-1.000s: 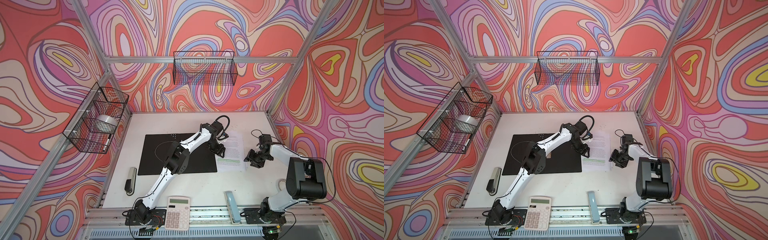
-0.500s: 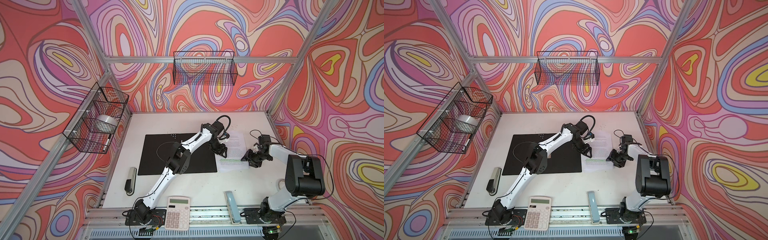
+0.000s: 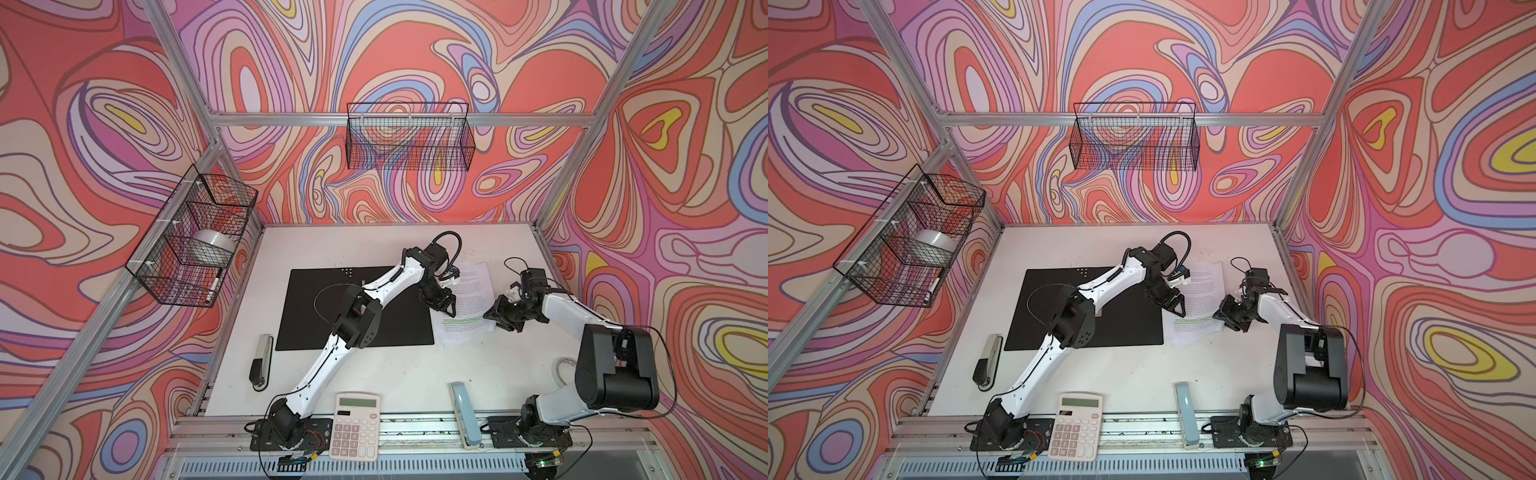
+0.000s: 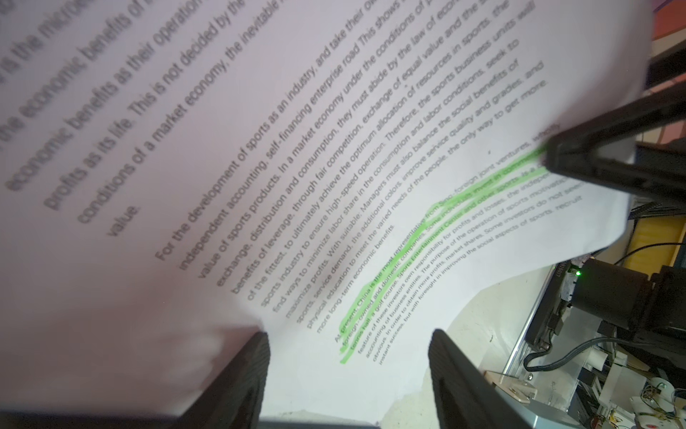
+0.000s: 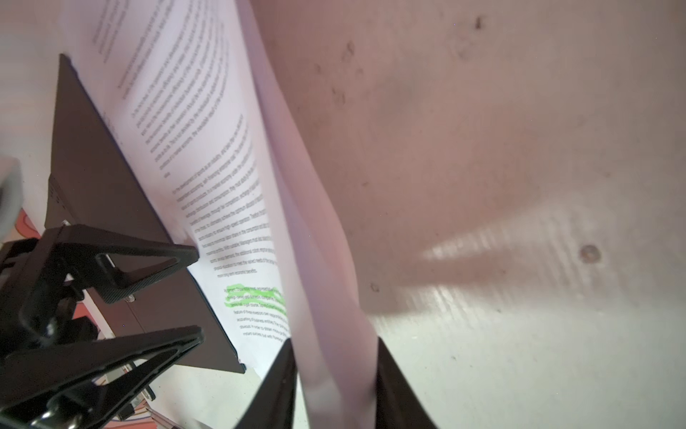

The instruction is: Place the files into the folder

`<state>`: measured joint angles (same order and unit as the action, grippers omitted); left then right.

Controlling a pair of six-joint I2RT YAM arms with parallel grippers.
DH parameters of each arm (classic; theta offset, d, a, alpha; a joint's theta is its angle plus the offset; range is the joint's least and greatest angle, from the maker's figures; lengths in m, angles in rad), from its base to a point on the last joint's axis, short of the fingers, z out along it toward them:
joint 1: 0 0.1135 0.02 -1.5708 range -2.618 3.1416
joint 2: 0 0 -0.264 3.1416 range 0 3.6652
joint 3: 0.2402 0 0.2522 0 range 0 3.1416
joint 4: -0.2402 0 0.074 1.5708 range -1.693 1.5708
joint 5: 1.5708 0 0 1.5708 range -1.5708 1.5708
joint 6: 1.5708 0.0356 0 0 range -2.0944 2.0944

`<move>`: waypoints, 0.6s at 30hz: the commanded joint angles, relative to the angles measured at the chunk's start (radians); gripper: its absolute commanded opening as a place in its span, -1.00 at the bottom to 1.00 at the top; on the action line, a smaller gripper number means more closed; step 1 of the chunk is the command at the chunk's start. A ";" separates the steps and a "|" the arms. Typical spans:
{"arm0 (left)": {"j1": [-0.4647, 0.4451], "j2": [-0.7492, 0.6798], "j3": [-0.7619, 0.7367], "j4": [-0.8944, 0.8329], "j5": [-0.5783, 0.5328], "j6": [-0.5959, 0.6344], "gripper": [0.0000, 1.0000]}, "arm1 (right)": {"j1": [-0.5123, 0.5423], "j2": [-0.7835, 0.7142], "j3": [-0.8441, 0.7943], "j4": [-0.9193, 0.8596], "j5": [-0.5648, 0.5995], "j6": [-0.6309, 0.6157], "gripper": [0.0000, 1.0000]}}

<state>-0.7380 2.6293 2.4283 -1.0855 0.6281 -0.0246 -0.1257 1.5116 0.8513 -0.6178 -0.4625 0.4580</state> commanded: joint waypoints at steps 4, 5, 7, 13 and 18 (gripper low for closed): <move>-0.011 0.040 -0.020 -0.068 0.014 0.019 0.38 | -0.005 -0.022 0.002 0.003 -0.005 0.014 -0.64; -0.011 0.036 -0.020 -0.068 0.016 0.020 0.38 | -0.005 -0.024 0.002 -0.001 0.000 0.014 -0.67; -0.008 0.023 -0.018 -0.068 0.010 0.022 0.38 | -0.005 -0.031 0.007 -0.021 0.032 0.010 -0.71; 0.026 -0.048 0.020 -0.112 0.022 0.038 0.38 | -0.005 -0.073 0.045 -0.105 0.118 -0.036 -0.78; 0.115 -0.155 0.022 -0.131 0.096 -0.007 0.38 | -0.005 -0.111 0.090 -0.170 0.134 -0.067 -0.89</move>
<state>-0.6895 2.5969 2.4283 -1.1614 0.6727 -0.0124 -0.1257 1.4349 0.9035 -0.7319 -0.3664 0.4252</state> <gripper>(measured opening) 0.691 0.062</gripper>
